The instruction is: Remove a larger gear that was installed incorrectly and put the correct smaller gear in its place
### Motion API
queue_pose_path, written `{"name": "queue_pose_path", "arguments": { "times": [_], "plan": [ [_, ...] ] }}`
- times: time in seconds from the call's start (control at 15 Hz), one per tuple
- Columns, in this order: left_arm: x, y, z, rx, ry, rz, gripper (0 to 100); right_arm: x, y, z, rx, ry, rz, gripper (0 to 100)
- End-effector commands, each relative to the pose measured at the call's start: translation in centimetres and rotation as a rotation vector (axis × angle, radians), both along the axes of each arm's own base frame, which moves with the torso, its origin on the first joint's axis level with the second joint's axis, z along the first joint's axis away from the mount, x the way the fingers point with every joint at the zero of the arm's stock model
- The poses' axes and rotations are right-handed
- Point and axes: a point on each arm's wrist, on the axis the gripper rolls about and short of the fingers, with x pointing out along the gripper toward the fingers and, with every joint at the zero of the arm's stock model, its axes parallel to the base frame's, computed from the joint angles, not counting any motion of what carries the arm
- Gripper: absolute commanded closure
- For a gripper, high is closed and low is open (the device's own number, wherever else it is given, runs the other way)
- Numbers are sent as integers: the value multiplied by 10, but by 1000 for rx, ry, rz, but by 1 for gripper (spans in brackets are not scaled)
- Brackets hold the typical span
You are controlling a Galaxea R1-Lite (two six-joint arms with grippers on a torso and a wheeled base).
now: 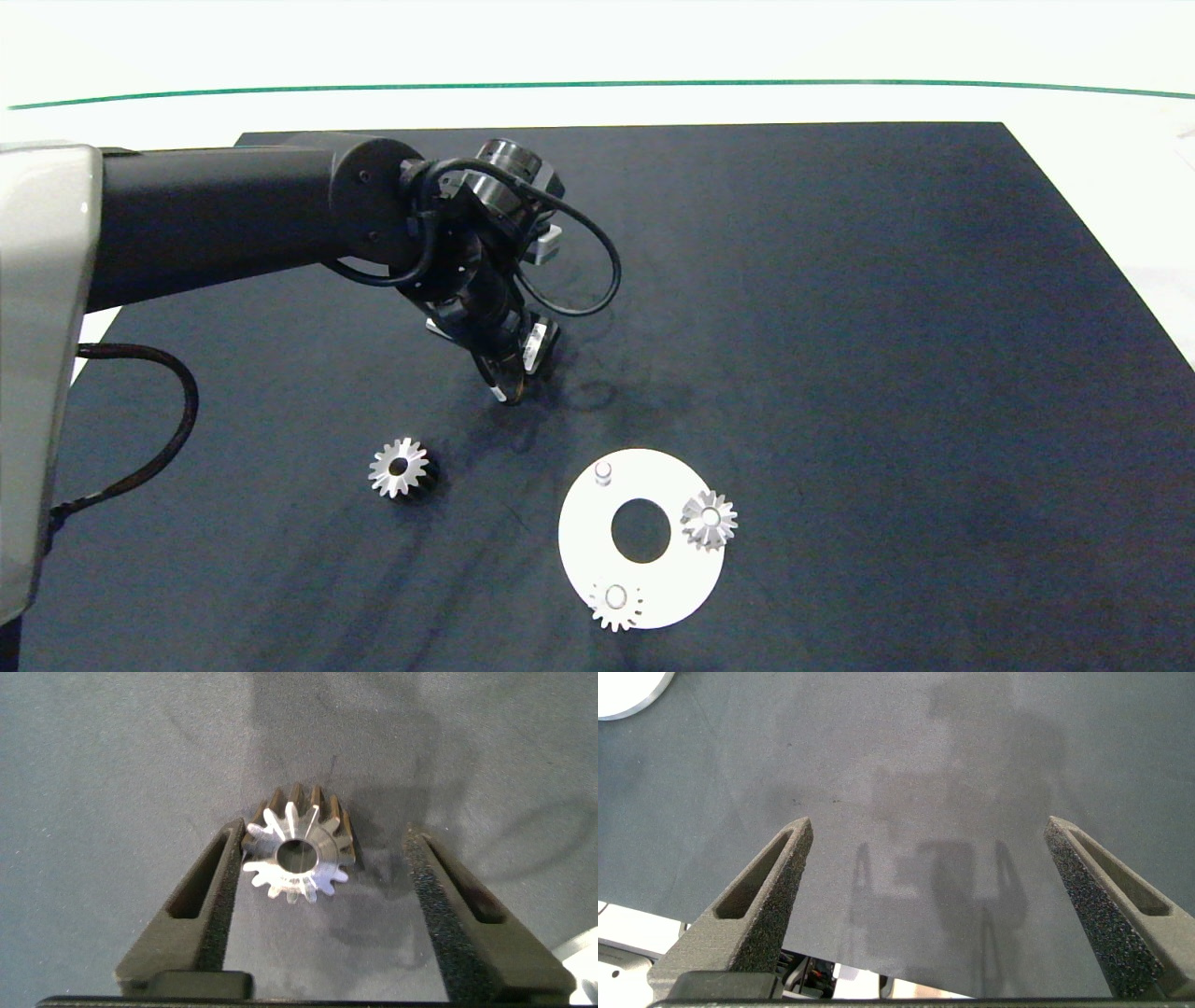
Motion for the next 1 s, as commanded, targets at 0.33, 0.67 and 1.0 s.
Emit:
{"name": "queue_pose_path", "arguments": {
  "times": [0.33, 0.67, 1.0],
  "plan": [
    [3, 4, -1, 8, 6, 12, 49, 0, 0, 0, -1, 1, 2, 0],
    [2, 5, -1, 11, 7, 10, 59, 0, 0, 0, -1, 1, 2, 0],
    [-4, 5, 3, 18, 8, -3, 70, 0, 0, 0, -1, -1, 2, 0]
  ]
}}
